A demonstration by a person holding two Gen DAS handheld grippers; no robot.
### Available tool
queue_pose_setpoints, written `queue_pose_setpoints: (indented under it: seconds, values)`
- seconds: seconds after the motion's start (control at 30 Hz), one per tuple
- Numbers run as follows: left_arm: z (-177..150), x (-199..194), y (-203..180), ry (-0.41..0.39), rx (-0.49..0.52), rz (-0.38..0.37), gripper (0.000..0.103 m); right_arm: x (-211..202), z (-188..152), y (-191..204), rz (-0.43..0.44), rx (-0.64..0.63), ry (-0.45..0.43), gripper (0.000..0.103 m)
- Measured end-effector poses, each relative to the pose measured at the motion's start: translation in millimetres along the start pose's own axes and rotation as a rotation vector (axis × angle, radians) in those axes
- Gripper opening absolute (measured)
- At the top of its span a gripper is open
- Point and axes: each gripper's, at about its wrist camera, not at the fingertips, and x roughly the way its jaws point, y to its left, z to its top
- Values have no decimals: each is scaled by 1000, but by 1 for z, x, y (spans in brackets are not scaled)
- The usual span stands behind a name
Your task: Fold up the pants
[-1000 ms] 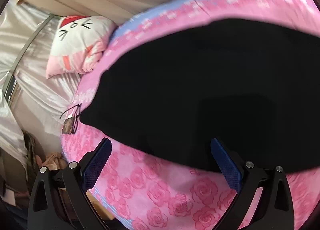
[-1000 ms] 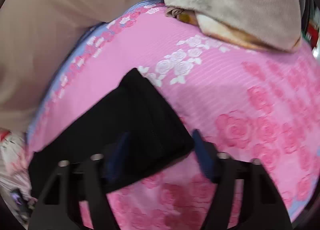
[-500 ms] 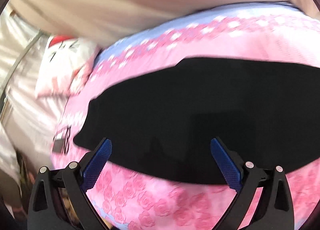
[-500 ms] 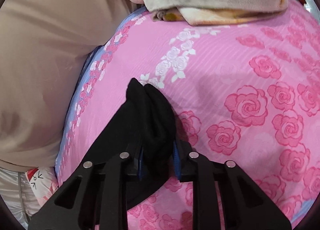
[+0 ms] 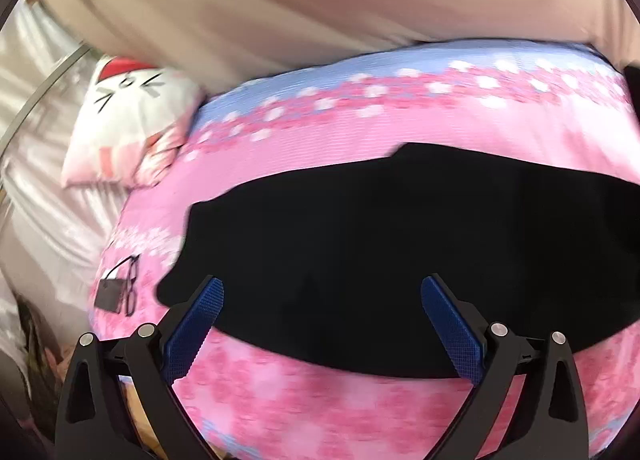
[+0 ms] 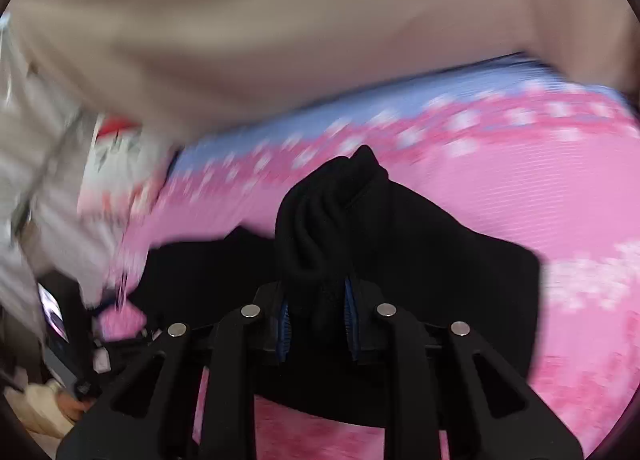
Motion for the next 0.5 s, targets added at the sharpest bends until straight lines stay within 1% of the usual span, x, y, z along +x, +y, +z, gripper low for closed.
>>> queue_pose_setpoints:
  seconds: [0.03,0.07,0.1,0.13,0.17,0.2,0.23,0.27,0.3,0.33,0.37,0.43,0.5]
  values:
    - [-2,3,11,1,-8,9,98,37,-7,23,8,-46,71,20]
    - [-5,8,24,6,-19,19,98,58,-14,36,5,-74,110,20]
    - [-10,13,37,17,-29,32,98,96,-27,55,-14,-129,193,21]
    - [-13,17,47,27,-37,40,98,119,-40,66,-58,-173,249,25]
    - [-18,22,60,41,-50,42,98,122,-49,84,-133,-254,196,32]
    - [-22,28,71,56,-61,43,98,118,-50,94,-138,-282,182,54]
    - [-24,32,79,68,-66,44,98,111,-51,103,-102,-284,202,60]
    - [-27,35,88,79,-72,42,98,100,-51,108,-61,-273,198,60]
    - [-31,39,97,85,-80,34,98,81,-49,109,-17,-248,164,60]
    - [-35,44,106,91,-91,31,98,66,-47,105,8,-218,133,60]
    - [-37,47,111,96,-97,28,98,54,-45,98,15,-177,108,60]
    - [-41,56,119,114,-102,21,98,42,-41,79,-46,-79,80,59]
    - [-40,65,123,126,-103,8,98,49,-40,64,-96,-34,106,56]
